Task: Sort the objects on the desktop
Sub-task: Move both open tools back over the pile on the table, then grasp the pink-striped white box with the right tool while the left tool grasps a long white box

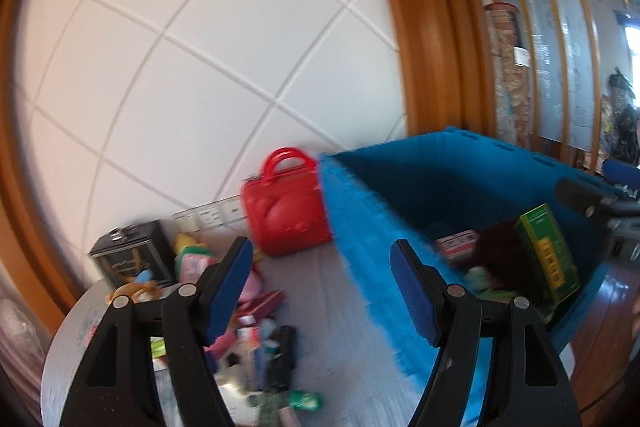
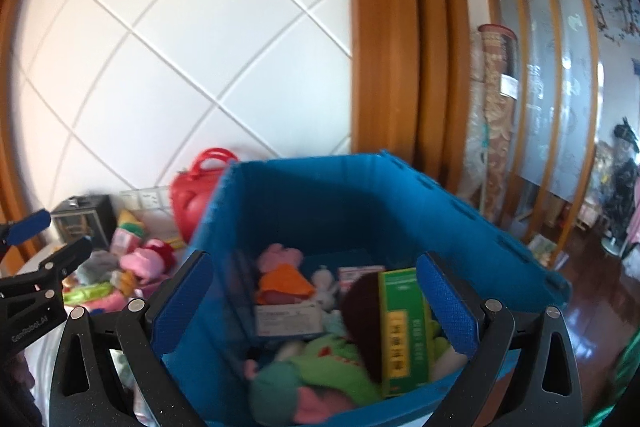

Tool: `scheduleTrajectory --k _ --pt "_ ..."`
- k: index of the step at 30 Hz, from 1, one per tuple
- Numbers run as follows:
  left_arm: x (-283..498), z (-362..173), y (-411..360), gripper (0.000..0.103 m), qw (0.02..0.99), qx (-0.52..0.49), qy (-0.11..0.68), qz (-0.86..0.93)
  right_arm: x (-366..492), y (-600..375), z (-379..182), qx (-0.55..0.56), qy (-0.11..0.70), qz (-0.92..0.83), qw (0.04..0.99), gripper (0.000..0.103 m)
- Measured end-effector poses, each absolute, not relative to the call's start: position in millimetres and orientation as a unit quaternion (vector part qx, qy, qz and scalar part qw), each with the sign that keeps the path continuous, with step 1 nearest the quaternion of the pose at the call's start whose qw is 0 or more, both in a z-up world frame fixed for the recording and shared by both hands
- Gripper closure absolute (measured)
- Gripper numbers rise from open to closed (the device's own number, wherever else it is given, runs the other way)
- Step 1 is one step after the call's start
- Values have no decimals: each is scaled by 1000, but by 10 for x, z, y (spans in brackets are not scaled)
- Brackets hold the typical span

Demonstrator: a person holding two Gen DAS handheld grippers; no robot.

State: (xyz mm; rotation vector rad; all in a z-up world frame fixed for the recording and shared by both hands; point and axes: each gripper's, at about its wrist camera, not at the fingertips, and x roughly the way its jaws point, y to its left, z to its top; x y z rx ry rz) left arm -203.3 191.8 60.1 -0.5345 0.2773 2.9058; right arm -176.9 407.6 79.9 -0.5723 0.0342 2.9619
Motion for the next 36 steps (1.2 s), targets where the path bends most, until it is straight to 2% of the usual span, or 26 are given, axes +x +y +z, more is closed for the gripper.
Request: scheduleTrajectory --k 10,17,22,27,32,34,36 --pt "-1939 323 108 32 -33 -195 93 976 -1809 3041 785 -161 3 987 -15 0" --pt "-1968 -127 -524 32 -21 -239 110 965 -2027 2221 484 -210 -15 974 -85 0" --pt "-2019 -544 -657 32 30 -270 106 956 -2144 1729 -77 -287 -28 947 -139 0" --pt "-2026 -1022 -660 32 76 -304 99 945 -2231 1483 -905 -392 -49 907 -146 0" --pt "-2004 -1483 -554 32 91 -352 93 927 -2364 1464 -1497 -458 -79 872 -153 1" --pt "-2002 -1655 -506 32 93 -376 88 918 -2445 1473 -1752 -487 -83 855 -158 5" --pt "-1985 -1776 -464 32 92 -388 88 913 -2510 1463 -1949 -504 -94 844 -159 16"
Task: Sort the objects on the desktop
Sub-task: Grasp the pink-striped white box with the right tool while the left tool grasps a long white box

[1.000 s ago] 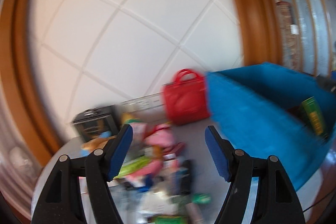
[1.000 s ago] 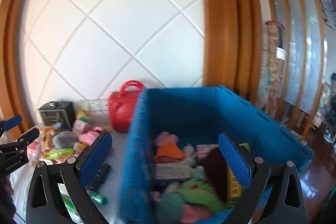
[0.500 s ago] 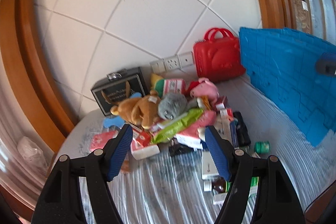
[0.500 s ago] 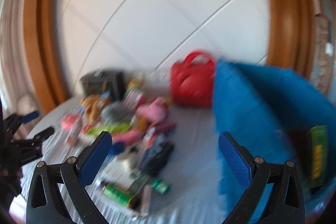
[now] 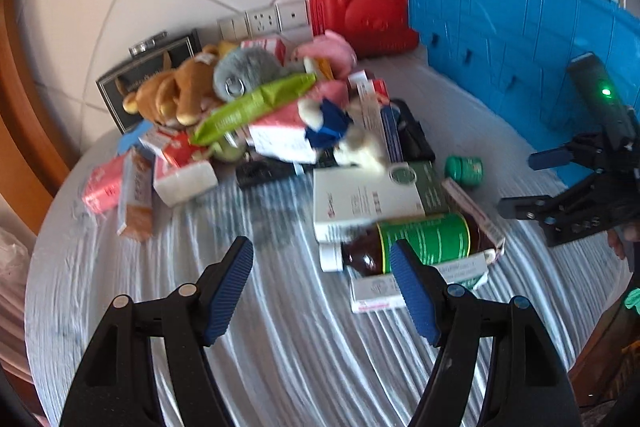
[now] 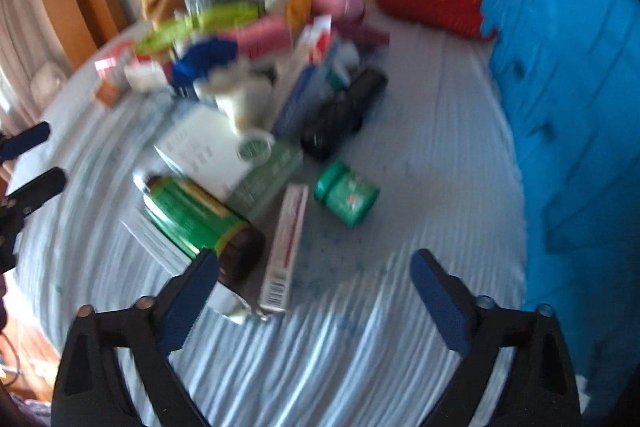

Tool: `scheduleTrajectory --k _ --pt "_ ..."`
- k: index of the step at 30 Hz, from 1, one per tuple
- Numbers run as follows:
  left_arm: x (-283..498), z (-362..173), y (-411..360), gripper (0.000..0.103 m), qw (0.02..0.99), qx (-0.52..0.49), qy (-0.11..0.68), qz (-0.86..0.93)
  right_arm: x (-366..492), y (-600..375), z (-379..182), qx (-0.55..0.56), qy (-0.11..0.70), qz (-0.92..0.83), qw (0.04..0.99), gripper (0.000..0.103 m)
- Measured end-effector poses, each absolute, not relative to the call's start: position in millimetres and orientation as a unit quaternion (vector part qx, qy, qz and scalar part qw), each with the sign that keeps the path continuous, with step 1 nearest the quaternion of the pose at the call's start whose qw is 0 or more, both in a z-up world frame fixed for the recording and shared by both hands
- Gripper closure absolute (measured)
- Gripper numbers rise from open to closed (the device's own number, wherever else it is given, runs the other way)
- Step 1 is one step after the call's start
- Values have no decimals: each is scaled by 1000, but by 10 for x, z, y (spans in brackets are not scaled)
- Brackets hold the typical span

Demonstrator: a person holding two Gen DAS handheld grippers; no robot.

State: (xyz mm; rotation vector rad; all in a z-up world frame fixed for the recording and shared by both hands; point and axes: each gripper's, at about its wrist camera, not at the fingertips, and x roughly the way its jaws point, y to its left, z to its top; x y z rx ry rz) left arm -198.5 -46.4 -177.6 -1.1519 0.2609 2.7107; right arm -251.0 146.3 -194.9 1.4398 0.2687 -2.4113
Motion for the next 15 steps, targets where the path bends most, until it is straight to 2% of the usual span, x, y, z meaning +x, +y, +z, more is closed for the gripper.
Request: scheduleTrajectory --k 4,9,15 --pt "-1911 -2033 -334 32 128 -404 96 901 -2657 1441 -2275 532 97 -822 177 25" --pt "-2080 -2266 -299 32 129 -411 125 894 -2772 1431 -2408 538 98 -815 193 26" --pt "-2285 -2489 -449 32 175 -435 56 881 -2776 1502 -2416 542 97 -810 203 25"
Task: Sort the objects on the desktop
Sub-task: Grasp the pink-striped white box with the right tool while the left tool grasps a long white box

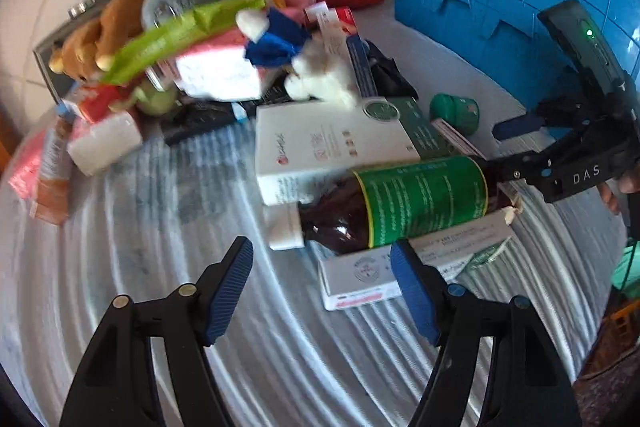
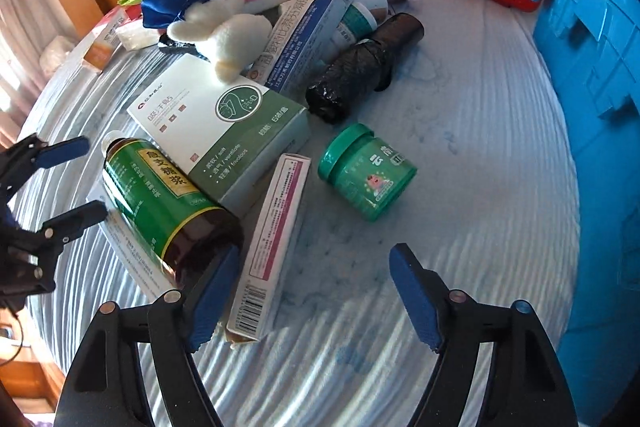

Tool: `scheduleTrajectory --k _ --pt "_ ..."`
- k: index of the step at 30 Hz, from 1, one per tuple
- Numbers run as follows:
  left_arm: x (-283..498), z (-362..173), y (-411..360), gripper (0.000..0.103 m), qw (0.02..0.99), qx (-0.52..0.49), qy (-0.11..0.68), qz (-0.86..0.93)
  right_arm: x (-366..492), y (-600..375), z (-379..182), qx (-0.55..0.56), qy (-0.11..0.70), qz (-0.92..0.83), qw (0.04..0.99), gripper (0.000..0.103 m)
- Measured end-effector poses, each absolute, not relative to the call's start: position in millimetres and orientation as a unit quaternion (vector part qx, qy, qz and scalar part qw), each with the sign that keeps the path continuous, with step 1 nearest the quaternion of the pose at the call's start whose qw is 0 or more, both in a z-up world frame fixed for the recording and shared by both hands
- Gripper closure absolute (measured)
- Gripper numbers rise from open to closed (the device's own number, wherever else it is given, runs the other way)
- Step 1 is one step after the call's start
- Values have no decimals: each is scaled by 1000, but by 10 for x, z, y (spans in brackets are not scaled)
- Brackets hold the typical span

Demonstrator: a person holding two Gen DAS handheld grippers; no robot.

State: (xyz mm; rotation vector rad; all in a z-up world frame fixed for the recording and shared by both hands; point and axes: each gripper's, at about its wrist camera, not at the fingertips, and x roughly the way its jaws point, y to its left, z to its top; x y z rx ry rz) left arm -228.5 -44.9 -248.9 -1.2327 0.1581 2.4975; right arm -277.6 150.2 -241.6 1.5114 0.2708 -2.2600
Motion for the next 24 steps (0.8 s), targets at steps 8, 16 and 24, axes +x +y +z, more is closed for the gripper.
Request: scheduleTrajectory --k 8,16,24 --pt "-1748 -2594 -65 32 303 -478 86 820 -2817 1556 -2305 537 81 -815 204 25" --pt "-1600 -2289 -159 32 293 -423 136 847 -2797 1432 -2373 548 103 -804 208 25" --pt "-1815 -2501 197 39 353 -439 156 811 -2881 1341 -2565 566 128 -791 193 73"
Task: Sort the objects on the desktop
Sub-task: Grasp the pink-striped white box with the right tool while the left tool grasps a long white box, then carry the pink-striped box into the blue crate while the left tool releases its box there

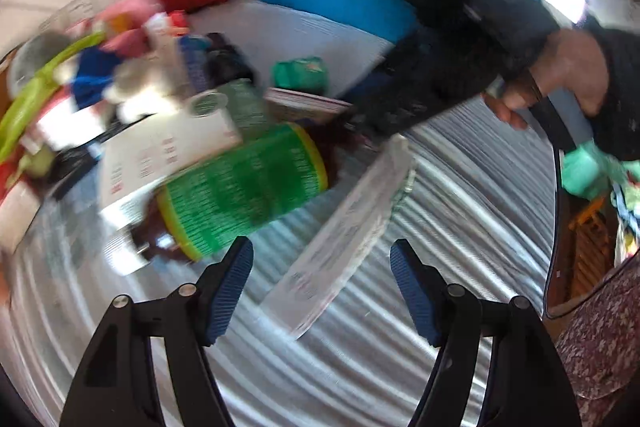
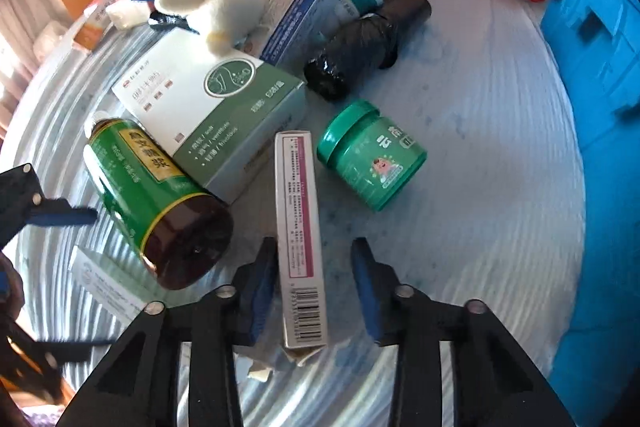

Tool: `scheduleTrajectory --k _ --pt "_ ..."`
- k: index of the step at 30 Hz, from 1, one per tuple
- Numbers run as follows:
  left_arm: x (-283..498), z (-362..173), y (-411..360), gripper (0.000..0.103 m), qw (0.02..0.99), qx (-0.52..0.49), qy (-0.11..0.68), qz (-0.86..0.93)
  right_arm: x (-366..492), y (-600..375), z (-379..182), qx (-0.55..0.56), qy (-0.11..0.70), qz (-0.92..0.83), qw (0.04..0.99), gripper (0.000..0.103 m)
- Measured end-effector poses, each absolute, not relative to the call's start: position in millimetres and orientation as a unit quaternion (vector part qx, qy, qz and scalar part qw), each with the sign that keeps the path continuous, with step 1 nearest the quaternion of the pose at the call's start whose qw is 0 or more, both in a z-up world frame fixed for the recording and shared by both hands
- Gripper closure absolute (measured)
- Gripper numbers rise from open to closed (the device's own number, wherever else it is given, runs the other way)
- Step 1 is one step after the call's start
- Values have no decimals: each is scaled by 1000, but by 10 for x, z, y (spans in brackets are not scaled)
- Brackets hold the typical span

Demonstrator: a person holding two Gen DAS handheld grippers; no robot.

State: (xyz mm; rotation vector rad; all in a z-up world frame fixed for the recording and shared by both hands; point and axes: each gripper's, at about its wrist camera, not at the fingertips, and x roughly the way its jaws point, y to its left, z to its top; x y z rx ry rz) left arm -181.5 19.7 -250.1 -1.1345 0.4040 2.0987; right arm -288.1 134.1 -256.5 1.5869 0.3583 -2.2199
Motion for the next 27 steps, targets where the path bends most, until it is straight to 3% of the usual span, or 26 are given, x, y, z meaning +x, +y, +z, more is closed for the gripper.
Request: scheduleTrajectory --k 1,2,4,12,27 --pt "-1786 -2535 269 50 360 -442 169 804 -2880 1326 -2563 565 132 -792 193 75" --pt "-1788 -2572 325 56 361 -445 182 799 -2875 1305 -2560 563 137 -791 194 84" --pt "-1755 -2653 391 80 366 -452 203 788 -2841 1256 -2550 556 152 -794 194 85" --pt "-1514 -2437 298 82 338 -427 190 817 -2677 1472 -2261 526 108 -818 207 85" --pt "-1518 -1066 -43 82 271 -299 193 895 -2334 1637 -831 395 32 -898 190 85"
